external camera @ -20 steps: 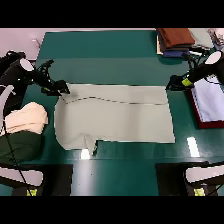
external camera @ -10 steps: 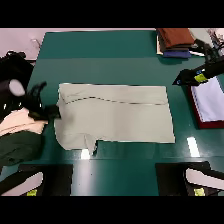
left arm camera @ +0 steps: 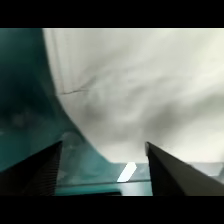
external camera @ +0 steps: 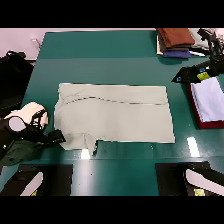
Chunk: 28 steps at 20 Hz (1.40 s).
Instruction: Fold the shirts.
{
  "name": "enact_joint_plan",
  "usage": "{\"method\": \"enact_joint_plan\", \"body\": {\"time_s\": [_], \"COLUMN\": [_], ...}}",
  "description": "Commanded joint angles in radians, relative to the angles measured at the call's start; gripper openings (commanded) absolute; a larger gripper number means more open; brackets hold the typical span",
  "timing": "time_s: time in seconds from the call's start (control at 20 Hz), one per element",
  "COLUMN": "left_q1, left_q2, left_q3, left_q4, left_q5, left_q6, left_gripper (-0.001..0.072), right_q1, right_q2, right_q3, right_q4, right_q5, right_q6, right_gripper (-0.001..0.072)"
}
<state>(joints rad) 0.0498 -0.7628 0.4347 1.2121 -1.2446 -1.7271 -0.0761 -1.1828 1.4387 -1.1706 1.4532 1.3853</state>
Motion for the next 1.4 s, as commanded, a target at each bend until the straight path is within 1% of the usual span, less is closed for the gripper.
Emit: {"method": "enact_joint_plan", "body": {"time_s": [0.0,0.15,0.25,0.3,0.35,0.4,0.55,0.65,0.7,0.75,0.85,0.95,1.05,1.25,1.3,1.35], "left_q1": [0.0,0.0,0.0,0.0,0.0,0.0,0.0,0.0,0.0,0.0,0.0,0.0,0.0,0.0,0.0,0.0], "left_q2": [0.019,0.019,0.019,0.019,0.02,0.02,0.02,0.02,0.02,0.02,0.02,0.02,0.02,0.02,0.02,0.02], "left_q3": [-0.075,-0.086,-0.076,-0.064,-0.046,-0.026,0.043,0.074,0.081,0.082,0.082,0.082,0.082,0.082,0.082,0.084], "left_q4": [-0.13,-0.15,-0.148,-0.147,-0.147,-0.146,-0.142,-0.143,-0.143,-0.143,-0.143,-0.143,-0.143,-0.143,-0.142,-0.141], "left_q5": [0.095,0.133,0.134,0.131,0.124,0.108,0.081,0.083,0.085,0.085,0.084,0.084,0.085,0.083,0.076,0.064], "left_q6": [-0.011,0.0,0.001,0.011,0.051,0.074,0.092,0.106,0.11,0.113,0.125,0.139,0.139,0.149,0.155,0.155], "left_gripper": [0.0604,0.0603,0.0599,0.0389,0.0084,0.0032,0.0025,0.0025,0.0025,0.0025,0.0025,0.0026,0.0025,0.0025,0.0025,0.0024], "right_q1": [0.006,0.002,-0.021,-0.045,-0.074,-0.113,-0.26,-0.372,-0.422,-0.463,-0.511,-0.504,-0.459,-0.32,-0.293,-0.263], "right_q2": [0.006,0.006,0.006,0.012,0.03,0.057,0.15,0.196,0.208,0.213,0.202,0.175,0.137,0.064,0.057,0.058], "right_q3": [0.0,0.0,-0.001,-0.013,-0.05,-0.112,-0.351,-0.539,-0.626,-0.707,-0.835,-0.919,-0.963,-0.959,-0.941,-0.917], "right_q4": [0.001,0.0,-0.001,-0.001,-0.001,-0.007,-0.01,-0.01,-0.01,-0.008,-0.007,0.003,0.027,0.124,0.129,0.122], "right_q5": [0.0,0.018,0.051,0.069,0.065,0.057,0.058,0.066,0.068,0.068,0.056,0.018,-0.04,-0.147,-0.154,-0.15], "right_q6": [0.001,0.0,0.0,0.0,0.0,0.0,-0.012,-0.045,-0.045,-0.045,-0.045,-0.045,-0.045,-0.044,-0.044,-0.044], "right_gripper": [0.0387,0.0387,0.0387,0.0387,0.0386,0.0387,0.0387,0.0402,0.0492,0.051,0.0507,0.0497,0.0435,0.0425,0.0336,0.0221]}}
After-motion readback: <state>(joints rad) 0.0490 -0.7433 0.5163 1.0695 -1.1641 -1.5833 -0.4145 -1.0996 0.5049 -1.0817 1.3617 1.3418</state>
